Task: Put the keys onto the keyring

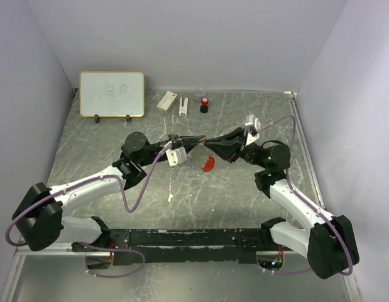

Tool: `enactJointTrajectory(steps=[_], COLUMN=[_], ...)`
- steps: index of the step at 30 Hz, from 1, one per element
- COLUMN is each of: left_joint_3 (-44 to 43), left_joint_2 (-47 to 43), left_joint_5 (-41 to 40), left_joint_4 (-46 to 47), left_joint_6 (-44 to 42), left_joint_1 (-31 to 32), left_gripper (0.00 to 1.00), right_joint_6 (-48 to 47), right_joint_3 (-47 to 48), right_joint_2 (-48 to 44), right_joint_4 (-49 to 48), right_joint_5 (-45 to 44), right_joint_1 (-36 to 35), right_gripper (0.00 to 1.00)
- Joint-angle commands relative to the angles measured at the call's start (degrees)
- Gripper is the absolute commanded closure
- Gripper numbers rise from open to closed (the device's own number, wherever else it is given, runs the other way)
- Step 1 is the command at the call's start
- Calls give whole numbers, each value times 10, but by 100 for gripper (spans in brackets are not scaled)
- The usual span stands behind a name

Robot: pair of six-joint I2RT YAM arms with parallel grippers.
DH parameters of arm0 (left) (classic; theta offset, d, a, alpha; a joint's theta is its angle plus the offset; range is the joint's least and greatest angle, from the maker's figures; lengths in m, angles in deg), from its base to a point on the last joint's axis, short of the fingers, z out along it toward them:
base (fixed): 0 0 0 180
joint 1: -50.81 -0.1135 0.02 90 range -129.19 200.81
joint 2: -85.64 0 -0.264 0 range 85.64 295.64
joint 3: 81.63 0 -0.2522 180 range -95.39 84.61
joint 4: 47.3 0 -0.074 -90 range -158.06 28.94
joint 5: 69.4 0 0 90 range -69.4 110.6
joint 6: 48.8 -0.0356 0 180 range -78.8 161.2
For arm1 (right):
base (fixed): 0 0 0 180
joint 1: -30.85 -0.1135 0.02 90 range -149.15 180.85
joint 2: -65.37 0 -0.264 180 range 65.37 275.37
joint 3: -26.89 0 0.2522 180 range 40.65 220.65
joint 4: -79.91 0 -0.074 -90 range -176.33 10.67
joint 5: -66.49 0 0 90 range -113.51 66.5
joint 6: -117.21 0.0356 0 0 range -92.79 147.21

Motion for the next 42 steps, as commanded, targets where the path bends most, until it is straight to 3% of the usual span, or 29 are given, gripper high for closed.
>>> enactJointTrajectory(steps=[1,14,24,27,36,42], left_joint_3=[-29,-34,-29,-29,-30,-42], left_joint_2=[6,17,16,15,17,19], left_joint_5=[11,8,-6,-5,-7,-28], left_joint_4=[25,30,35,35,35,11], left_joint_6=[-6,-7,-17,-15,-15,-31], left_joint_1=[-4,-3,-3,-3,-3,-3], left_gripper=[93,93,93,93,93,93], right_joint_6=[28,71,124,132,137,91], right_joint_3=[-8,-24,-43,-46,-46,-33], right_joint_2=[12,26,51,59,64,39], right_joint_4=[-48,-104,-156,-174,-181,-94], right_joint_5=[12,9,-41,-41,-42,-52], right_joint_1=[3,3,3,3,3,3], right_gripper=[88,87,82,83,100,100])
